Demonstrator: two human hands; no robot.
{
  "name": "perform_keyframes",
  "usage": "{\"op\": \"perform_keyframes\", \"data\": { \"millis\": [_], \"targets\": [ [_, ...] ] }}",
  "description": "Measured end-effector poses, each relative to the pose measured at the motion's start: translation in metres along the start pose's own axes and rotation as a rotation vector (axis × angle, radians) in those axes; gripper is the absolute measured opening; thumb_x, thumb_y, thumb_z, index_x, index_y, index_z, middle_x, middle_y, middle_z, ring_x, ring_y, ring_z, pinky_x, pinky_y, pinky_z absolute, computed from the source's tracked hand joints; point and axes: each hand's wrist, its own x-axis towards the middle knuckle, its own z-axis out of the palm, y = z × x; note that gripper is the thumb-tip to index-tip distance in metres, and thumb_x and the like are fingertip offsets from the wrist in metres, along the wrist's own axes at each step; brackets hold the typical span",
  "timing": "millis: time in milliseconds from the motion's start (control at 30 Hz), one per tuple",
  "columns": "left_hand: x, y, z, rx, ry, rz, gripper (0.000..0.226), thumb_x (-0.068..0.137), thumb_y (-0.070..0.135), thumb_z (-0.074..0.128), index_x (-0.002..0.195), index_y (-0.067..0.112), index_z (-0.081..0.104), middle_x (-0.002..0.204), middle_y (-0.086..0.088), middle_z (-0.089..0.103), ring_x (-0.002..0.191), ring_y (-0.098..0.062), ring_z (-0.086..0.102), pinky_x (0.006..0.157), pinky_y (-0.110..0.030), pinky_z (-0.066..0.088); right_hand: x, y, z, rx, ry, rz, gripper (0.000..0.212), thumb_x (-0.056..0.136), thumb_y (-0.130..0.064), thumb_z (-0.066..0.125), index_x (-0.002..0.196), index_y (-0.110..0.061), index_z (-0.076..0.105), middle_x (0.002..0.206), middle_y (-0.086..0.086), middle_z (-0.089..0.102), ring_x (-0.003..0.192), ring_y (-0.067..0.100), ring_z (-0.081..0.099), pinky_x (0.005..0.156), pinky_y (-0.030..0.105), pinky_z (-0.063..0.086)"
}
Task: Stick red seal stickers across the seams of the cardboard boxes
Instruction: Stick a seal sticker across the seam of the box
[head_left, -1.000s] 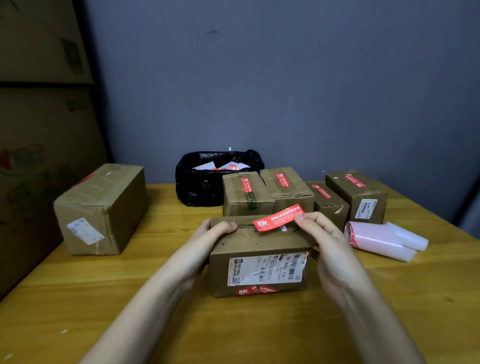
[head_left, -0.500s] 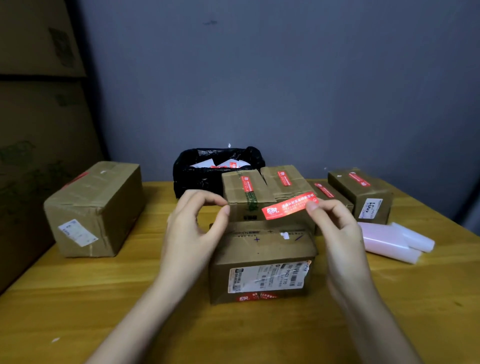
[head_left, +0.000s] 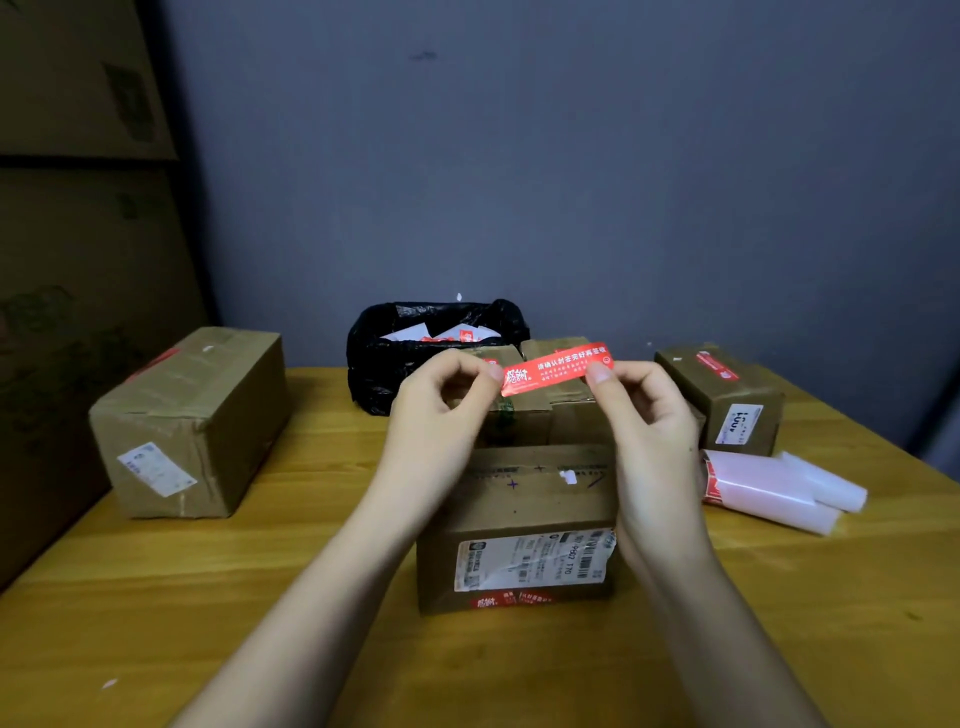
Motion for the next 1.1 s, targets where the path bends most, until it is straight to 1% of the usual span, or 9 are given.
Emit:
{"op": "perform_keyframes", "data": {
  "millis": [67, 167, 267, 333, 467, 567, 700, 900, 1100],
  "targets": [
    [0.0, -0.001, -0.001, 0.038, 0.024, 0.019, 0.013, 0.093, 0.023, 0.059, 0.083, 0.015, 0.064, 0.082, 0.005, 0.064, 0.082, -0.012, 0.058, 0.075, -0.02, 0.046, 0.001, 0.001, -0.003, -0.051, -0.012, -0.004, 0.01, 0.091, -0.027, 0.065, 0.088, -0.017, 0.067, 0.092, 0.005, 0.069, 0.098, 0.025, 0.063, 0.095, 0.053, 0.047],
    [0.0, -0.005, -0.005, 0.221, 0.111, 0.114, 0.017, 0.089, 0.04, 0.051, 0.083, 0.026, 0.059, 0.085, 0.011, 0.061, 0.083, -0.008, 0.058, 0.083, -0.044, 0.05, 0.002, 0.003, -0.007, -0.213, -0.014, -0.086, 0.009, 0.091, -0.024, 0.063, 0.086, -0.02, 0.07, 0.088, -0.005, 0.069, 0.093, 0.01, 0.063, 0.088, 0.031, 0.051],
    [0.0, -0.004, -0.008, 0.289, 0.132, 0.14, 0.017, 0.089, 0.042, 0.045, 0.086, 0.028, 0.054, 0.088, 0.014, 0.059, 0.089, -0.003, 0.057, 0.087, -0.05, 0.048, 0.005, 0.008, -0.013, -0.428, 0.03, -0.237, 0.015, 0.09, -0.027, 0.065, 0.077, -0.02, 0.066, 0.079, -0.007, 0.064, 0.08, 0.005, 0.059, 0.07, 0.016, 0.043],
    [0.001, -0.005, -0.01, 0.283, 0.129, 0.125, 0.017, 0.09, 0.042, 0.043, 0.086, 0.028, 0.053, 0.087, 0.014, 0.059, 0.089, -0.002, 0.056, 0.088, -0.051, 0.047, 0.008, 0.009, -0.019, -0.526, 0.058, -0.286, 0.02, 0.089, -0.031, 0.065, 0.072, -0.021, 0.061, 0.074, -0.009, 0.061, 0.074, 0.005, 0.056, 0.068, 0.021, 0.041],
    [-0.001, -0.003, -0.013, 0.338, 0.093, 0.129, 0.013, 0.095, 0.033, 0.049, 0.085, 0.027, 0.054, 0.086, 0.014, 0.059, 0.09, -0.004, 0.056, 0.09, -0.052, 0.046, 0.011, -0.003, -0.022, -0.261, -0.066, -0.154, 0.02, 0.093, -0.032, 0.059, 0.081, -0.017, 0.066, 0.079, -0.006, 0.067, 0.08, 0.008, 0.061, 0.076, 0.022, 0.047],
    [-0.003, -0.002, -0.013, 0.368, 0.092, 0.133, 0.012, 0.095, 0.032, 0.049, 0.084, 0.027, 0.053, 0.086, 0.014, 0.059, 0.09, -0.005, 0.056, 0.089, -0.051, 0.048, 0.009, -0.009, -0.02, -0.26, -0.168, -0.124, 0.028, 0.085, -0.045, 0.061, 0.085, -0.017, 0.068, 0.083, -0.004, 0.068, 0.083, 0.011, 0.062, 0.075, 0.02, 0.048],
    [-0.004, -0.003, -0.014, 0.369, 0.09, 0.123, 0.012, 0.094, 0.03, 0.05, 0.084, 0.026, 0.053, 0.085, 0.014, 0.059, 0.09, -0.003, 0.056, 0.088, -0.05, 0.048, 0.01, -0.004, -0.018, -0.421, -0.169, -0.168, 0.012, 0.084, -0.031, 0.071, 0.079, -0.021, 0.068, 0.08, -0.006, 0.064, 0.072, 0.004, 0.054, 0.068, 0.013, 0.043],
    [-0.008, -0.005, -0.018, 0.358, 0.066, 0.049, 0.023, 0.088, 0.044, 0.045, 0.078, 0.026, 0.054, 0.083, 0.01, 0.061, 0.087, -0.004, 0.056, 0.089, -0.05, 0.047, 0.01, -0.007, -0.018, -0.493, -0.227, -0.119, 0.015, 0.089, -0.026, 0.065, 0.075, -0.02, 0.063, 0.081, 0.003, 0.062, 0.072, 0.009, 0.052, 0.067, 0.018, 0.041],
    [-0.022, -0.011, -0.017, 0.56, 0.056, -0.071, 0.03, 0.09, 0.046, 0.049, 0.07, 0.025, 0.05, 0.083, 0.008, 0.058, 0.085, -0.011, 0.056, 0.092, -0.039, 0.04, 0.01, -0.005, -0.02, -0.699, -0.406, 0.076, 0.021, 0.093, -0.035, 0.055, 0.074, -0.026, 0.055, 0.091, -0.008, 0.059, 0.098, 0.018, 0.053, 0.096, 0.043, 0.039]
  ]
}}
